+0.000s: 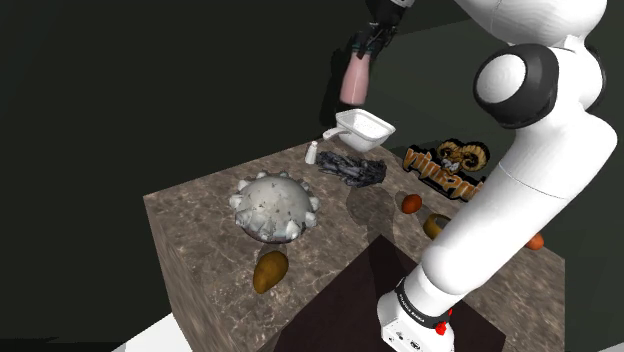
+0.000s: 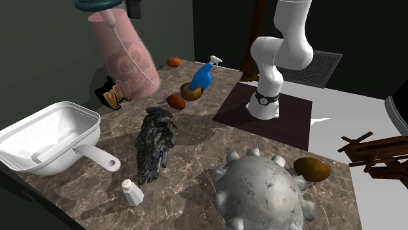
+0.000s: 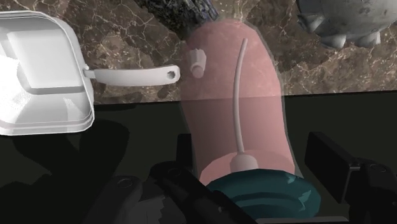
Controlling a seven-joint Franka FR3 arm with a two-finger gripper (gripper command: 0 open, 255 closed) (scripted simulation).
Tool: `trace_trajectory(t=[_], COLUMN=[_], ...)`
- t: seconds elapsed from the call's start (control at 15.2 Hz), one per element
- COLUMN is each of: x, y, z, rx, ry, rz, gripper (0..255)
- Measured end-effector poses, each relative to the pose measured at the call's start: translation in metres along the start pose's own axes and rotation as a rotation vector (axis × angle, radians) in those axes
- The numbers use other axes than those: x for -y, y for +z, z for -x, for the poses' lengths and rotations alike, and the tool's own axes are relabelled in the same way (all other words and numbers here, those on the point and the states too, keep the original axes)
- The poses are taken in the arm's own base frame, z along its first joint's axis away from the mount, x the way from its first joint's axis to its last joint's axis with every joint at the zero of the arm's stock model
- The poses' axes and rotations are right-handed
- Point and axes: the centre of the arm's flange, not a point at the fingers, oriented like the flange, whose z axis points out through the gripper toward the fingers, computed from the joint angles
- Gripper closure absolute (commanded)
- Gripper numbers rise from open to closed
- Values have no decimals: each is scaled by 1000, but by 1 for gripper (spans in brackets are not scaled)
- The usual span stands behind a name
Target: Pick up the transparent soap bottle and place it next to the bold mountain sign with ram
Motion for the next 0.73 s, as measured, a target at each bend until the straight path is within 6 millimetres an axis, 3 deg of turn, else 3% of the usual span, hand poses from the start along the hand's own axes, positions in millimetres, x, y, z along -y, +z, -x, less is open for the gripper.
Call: trace_trajectory(t=[0.73], x=[-118], y=[-17], z=[88], rx=[0], ry=[1], rz=[-1], gripper=[255])
